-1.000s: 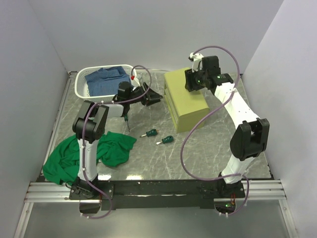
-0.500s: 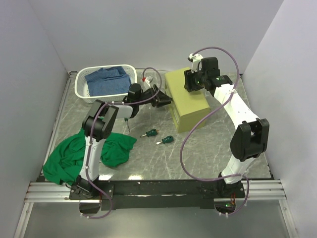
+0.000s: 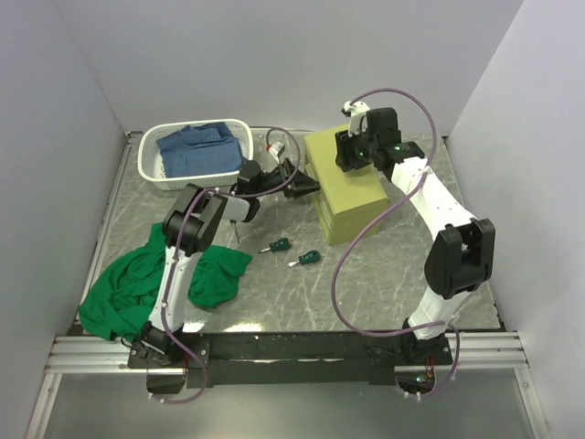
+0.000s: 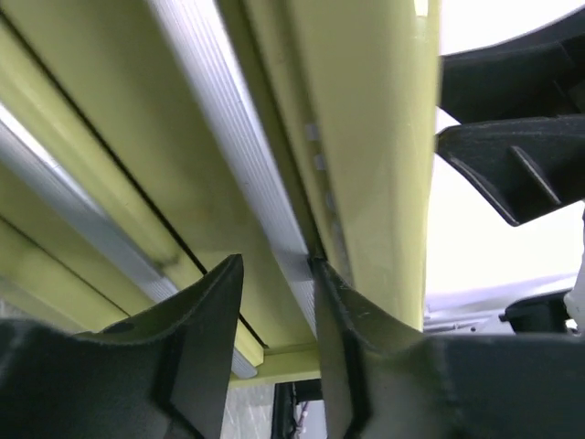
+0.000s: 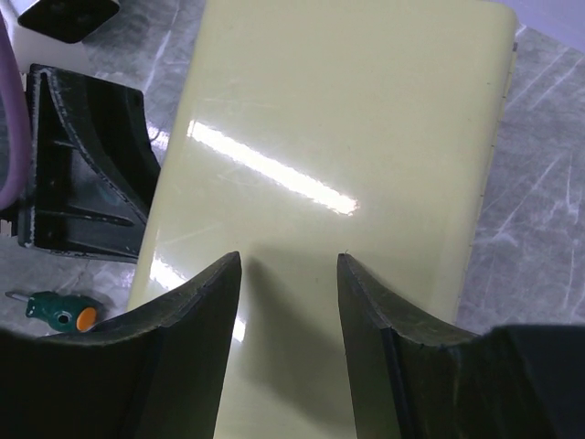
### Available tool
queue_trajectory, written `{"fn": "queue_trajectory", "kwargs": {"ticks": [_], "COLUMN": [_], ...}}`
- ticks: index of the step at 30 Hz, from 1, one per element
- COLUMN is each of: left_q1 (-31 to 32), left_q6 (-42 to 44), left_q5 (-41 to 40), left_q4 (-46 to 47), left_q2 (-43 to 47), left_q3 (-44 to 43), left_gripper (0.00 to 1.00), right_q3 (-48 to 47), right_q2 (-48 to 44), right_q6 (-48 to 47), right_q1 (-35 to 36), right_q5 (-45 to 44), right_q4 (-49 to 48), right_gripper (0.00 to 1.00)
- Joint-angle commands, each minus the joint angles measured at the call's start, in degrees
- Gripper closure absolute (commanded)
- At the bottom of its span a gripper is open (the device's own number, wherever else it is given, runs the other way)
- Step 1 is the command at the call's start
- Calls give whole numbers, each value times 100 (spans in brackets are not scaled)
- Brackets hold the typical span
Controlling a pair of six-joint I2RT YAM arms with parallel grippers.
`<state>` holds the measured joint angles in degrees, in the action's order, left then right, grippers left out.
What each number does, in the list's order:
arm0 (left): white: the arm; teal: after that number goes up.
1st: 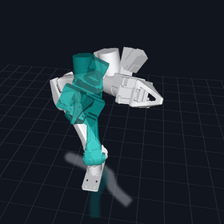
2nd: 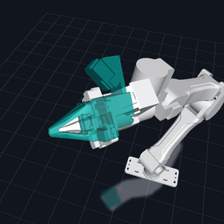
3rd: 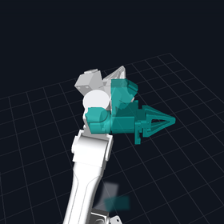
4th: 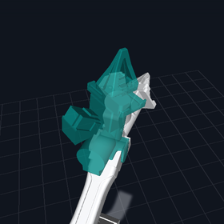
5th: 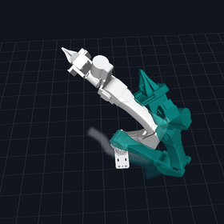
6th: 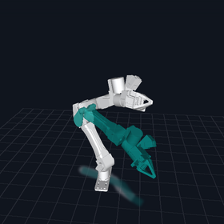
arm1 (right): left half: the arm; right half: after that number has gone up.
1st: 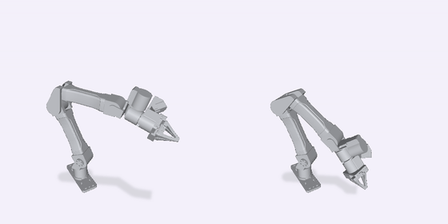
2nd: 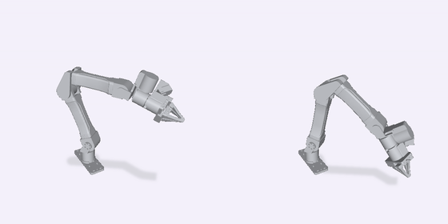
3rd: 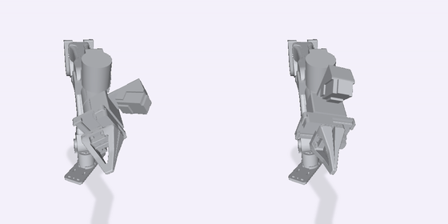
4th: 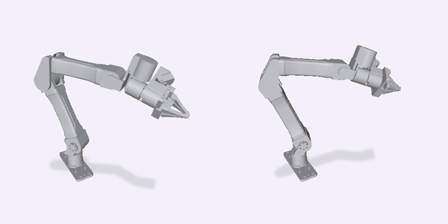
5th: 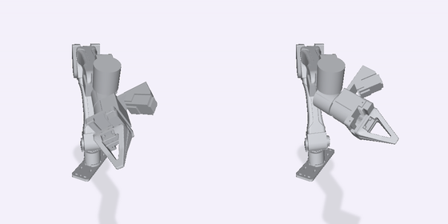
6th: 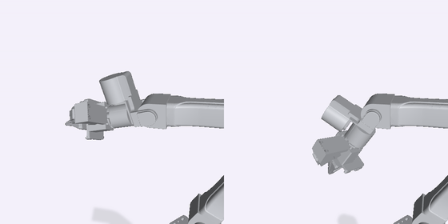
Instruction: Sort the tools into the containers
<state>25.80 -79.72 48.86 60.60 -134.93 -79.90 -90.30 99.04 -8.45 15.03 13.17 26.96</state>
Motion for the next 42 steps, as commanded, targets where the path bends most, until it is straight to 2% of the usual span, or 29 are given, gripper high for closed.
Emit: {"fn": "queue_trajectory", "kwargs": {"ticks": [1, 2, 5, 8, 13, 14, 15, 16, 17, 20, 27, 33, 42], "left_q1": [303, 294, 250, 118, -242, -277, -304, -313, -304, -225, -155, -84, 276], "left_q6": [-184, -149, -289, -228, 175, 229, 264, 343, 352, 159, -526, -764, -1036], "left_q5": [-87, -96, -105, -96, 141, 167, 194, 194, 124, 27, -70, -122, -377], "left_q4": [866, 788, 883, 928, 428, 357, 330, 243, 181, 373, 1321, 1393, 1561], "left_q2": [-77, -60, 116, 397, 836, 881, 898, 933, 934, 776, 91, -243, -613], "left_q3": [-377, -360, -45, 386, 773, 809, 827, 818, 801, 704, 221, -209, -596], "left_gripper": [71, 85, 98, 99, 99, 98, 91, 79, 57, 44, 43, 45, 50], "right_q3": [338, 355, 286, 215, 224, 224, 224, 232, 215, 206, 180, 294, 399], "right_q2": [89, 97, 176, 256, 370, 379, 379, 379, 396, 405, 396, 388, 493], "right_q6": [80, 89, 80, 54, 36, 19, 27, 36, 36, 1, 10, -25, -78], "right_q1": [44, 36, 35, 44, 27, 35, 35, 27, 27, 27, 9, 26, 9], "right_q5": [-77, -147, -139, -139, -139, -122, -104, -43, -16, 10, -51, -113, -148], "right_q4": [723, 705, 740, 775, 811, 802, 802, 802, 802, 819, 881, 881, 899], "right_gripper": [46, 46, 46, 48, 49, 48, 49, 48, 45, 39, 37, 31, 30]}}
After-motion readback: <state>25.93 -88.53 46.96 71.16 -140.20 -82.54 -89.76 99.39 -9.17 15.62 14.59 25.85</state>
